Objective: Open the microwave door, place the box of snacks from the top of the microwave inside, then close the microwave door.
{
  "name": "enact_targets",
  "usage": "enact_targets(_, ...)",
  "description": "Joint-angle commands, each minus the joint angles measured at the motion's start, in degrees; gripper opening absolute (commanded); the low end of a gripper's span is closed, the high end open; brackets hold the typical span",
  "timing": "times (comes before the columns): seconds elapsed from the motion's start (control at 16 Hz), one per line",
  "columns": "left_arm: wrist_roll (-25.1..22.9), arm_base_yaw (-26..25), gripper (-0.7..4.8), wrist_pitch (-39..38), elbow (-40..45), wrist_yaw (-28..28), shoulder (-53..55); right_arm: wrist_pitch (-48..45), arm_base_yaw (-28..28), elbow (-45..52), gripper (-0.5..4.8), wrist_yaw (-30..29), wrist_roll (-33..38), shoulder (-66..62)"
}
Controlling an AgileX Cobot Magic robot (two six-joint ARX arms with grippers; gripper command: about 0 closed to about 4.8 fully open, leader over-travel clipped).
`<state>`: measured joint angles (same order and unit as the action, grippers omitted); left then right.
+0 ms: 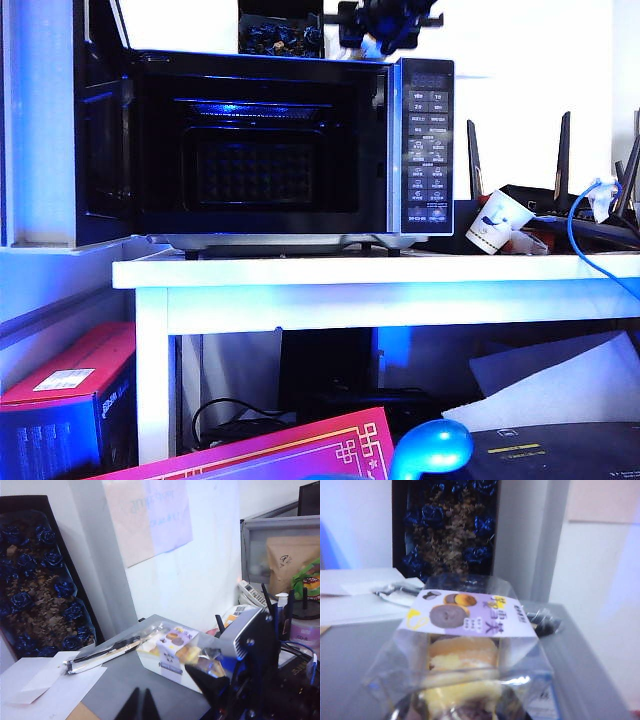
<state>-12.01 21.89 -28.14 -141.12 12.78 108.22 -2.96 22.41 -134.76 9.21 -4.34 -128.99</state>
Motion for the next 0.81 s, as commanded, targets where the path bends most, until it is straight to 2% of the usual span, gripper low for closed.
enact_targets(0.06, -0.02, 0.04, -0.05, 0.00, -0.09, -0.09, -0.42, -4.17, 0.13, -0.48, 2.11, 0.09, -0.42, 2.89)
enact_targets(0.5, 0.00, 0.04, -0.05, -1.18, -0.07, 0.11, -0.48, 7.76, 0.13, -0.48, 2.11, -0.87, -0.39, 10.43)
enact_targets(0.63, 0.02, 0.11, -0.05, -1.25, -0.07, 0.13, -0.63, 10.05, 0.13, -0.48, 2.11, -4.02, -0.42, 12.13)
enact_targets(0.81, 0.02, 0.11, -0.05, -1.86, -0.07, 0.09, -1.90, 13.75, 0.15, -0.50, 2.11, -11.76, -0.42, 15.56)
